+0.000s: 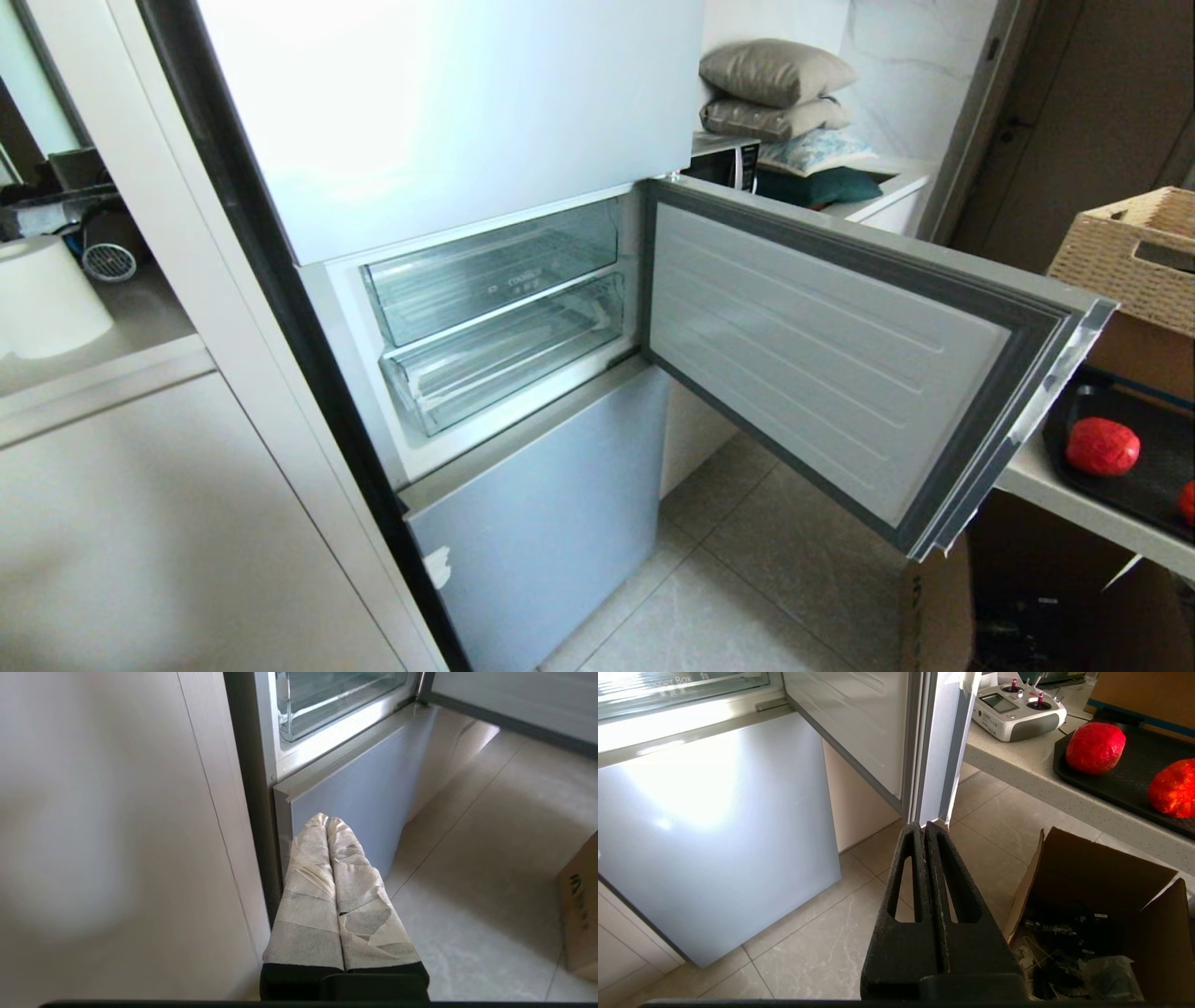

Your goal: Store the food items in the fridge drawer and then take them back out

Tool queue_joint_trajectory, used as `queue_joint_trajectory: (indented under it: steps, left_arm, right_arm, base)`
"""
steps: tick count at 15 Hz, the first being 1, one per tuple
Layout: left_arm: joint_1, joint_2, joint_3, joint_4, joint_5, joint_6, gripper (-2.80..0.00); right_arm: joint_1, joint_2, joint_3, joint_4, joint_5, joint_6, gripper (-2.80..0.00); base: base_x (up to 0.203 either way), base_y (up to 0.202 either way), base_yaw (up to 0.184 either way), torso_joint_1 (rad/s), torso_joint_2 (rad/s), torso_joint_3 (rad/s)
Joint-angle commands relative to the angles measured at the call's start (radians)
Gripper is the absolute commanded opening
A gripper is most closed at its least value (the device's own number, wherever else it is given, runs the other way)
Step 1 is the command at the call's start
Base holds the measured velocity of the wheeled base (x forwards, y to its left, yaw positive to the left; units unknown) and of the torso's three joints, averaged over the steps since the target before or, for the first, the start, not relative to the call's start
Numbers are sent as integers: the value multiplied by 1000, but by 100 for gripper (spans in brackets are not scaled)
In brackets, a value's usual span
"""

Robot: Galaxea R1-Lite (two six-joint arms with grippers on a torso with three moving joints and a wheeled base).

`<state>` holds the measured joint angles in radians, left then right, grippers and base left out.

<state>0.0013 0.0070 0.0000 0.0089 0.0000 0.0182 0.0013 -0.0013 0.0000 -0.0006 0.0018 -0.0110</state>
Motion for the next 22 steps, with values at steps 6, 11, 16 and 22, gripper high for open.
queue_joint_trajectory:
  steps: [6, 11, 16, 22]
  left_arm:
    - [0, -5, 0, -4, 0, -3, -280]
    - [0, -5, 0, -3, 0, -3, -280]
    - [0, -5, 0, -3, 0, -3, -280]
    - [0, -5, 0, -3, 0, -3, -280]
  right_arm:
    - [0, 197, -240, 55, -1, 213, -280]
    - [0, 656, -322, -123, 0, 363, -280]
    - [-2, 1170, -351, -551, -3, 417, -280]
    - [-9, 1557, -390, -1042, 61, 429, -280]
  base:
    - [0, 0, 0, 0, 0, 0]
    - [0, 0, 0, 0, 0, 0]
    - [0, 0, 0, 0, 0, 0]
    - [0, 0, 0, 0, 0, 0]
